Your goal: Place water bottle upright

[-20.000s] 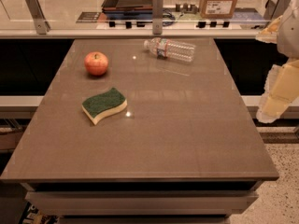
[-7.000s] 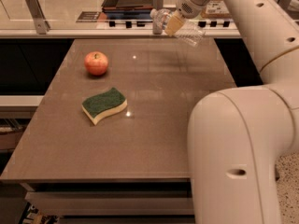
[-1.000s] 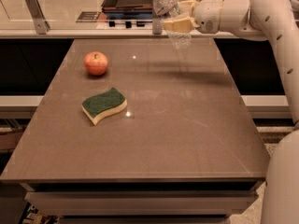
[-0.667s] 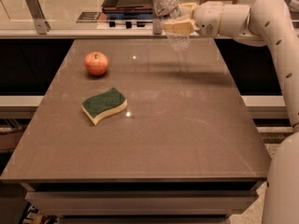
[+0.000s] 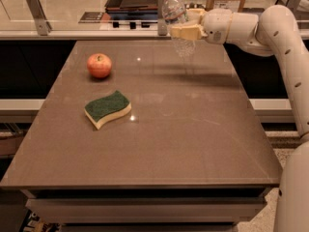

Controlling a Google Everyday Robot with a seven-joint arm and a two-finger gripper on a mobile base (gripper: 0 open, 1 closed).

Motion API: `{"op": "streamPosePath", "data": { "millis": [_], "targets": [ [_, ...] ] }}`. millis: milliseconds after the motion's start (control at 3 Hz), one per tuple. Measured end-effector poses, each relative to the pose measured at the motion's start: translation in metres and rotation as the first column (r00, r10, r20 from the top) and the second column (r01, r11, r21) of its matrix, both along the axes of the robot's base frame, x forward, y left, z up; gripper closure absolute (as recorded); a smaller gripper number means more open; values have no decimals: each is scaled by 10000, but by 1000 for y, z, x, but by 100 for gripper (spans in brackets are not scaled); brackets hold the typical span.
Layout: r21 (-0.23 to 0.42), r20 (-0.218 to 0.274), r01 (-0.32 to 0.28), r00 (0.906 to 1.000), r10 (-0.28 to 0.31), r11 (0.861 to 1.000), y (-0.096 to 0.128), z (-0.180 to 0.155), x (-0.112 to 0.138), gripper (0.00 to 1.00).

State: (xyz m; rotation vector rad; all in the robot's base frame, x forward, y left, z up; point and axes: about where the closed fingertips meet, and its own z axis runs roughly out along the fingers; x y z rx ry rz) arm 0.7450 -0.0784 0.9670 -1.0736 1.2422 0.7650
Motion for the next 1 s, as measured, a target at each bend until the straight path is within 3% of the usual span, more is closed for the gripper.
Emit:
{"op": "streamPosePath", "data": {
  "millis": [1000],
  "targets": [
    [572, -197, -156, 9997, 167, 9982, -2, -14, 10, 100]
  ]
}}
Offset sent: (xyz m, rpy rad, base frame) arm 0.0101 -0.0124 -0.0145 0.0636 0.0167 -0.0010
